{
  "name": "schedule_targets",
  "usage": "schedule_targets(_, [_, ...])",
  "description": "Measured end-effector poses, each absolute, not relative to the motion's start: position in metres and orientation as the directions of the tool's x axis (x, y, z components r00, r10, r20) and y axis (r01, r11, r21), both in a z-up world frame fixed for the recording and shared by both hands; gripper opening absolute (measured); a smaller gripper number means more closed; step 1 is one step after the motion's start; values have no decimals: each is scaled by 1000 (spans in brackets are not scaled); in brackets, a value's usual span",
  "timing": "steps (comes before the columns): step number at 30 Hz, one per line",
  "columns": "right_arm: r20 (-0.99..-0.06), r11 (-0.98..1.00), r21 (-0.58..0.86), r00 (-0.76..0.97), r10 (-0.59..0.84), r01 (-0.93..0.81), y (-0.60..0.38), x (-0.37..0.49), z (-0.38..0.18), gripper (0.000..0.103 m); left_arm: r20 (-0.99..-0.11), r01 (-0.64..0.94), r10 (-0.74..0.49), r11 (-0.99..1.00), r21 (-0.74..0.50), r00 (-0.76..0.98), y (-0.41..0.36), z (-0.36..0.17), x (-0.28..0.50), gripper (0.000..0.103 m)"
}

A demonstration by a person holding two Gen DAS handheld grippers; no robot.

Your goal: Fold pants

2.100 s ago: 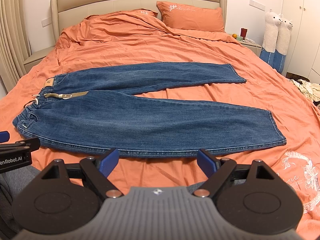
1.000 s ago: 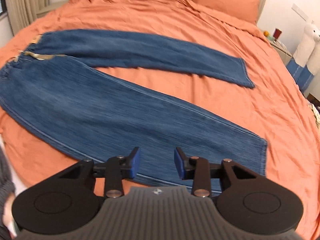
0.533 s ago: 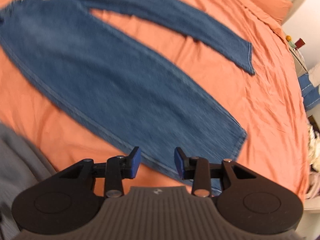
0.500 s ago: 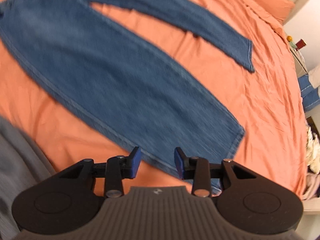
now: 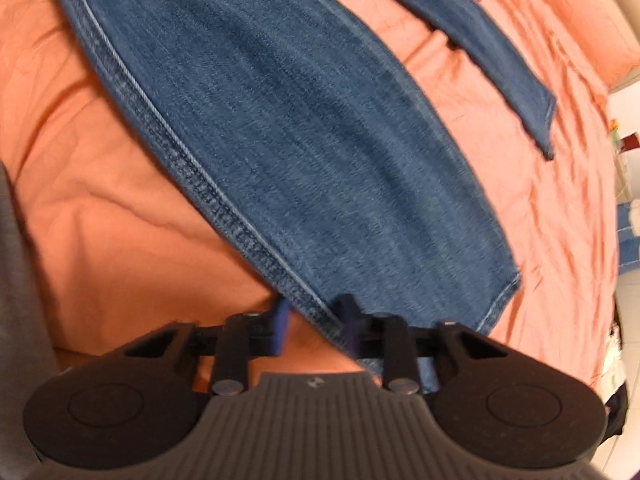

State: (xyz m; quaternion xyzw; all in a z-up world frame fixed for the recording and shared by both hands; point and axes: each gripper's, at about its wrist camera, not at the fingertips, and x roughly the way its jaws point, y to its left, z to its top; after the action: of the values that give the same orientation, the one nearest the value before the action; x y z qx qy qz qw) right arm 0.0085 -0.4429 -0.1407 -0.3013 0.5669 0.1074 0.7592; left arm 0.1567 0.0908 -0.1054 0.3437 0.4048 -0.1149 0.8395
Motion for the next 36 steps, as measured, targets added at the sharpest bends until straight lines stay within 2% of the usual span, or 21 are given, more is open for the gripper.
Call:
schedule_targets(1, [-916,796,-346,362,-172,-496,-444,5,-135,4,-749,457,84,745,485,657,91,-103,153,14])
schedule_targets(2, [-907,805,-351,388,-165,-478,-446,5,-128,0,-733,439,81,755,488,675,90,-99,151,13])
schedule_targets(11, [-738,815,-501,635,-228,-290,-456,41,-40,0,-609,282,104,816,504,787,85,-51,177,10])
schedule_targets(17, [-661,760,-604,684,-310,-239,-462,130,1,0,-563,223,143,817,531,814,68,-10,254,6])
schedule_targets(21, [-611,736,-652,701,-369,-181,-463,214,6,0,-553,206,165,812,546,816,59,-9,323,6])
schedule_targets(27, [-604,719,-680,668,-436,-146,-458,349,-32,0,-563,205,218,779,592,797,48,-46,423,6])
schedule_targets(36, [-669,671,-703,541,-510,-237,-446,476,-153,0,-692,324,221,759,565,687,52,-149,511,7])
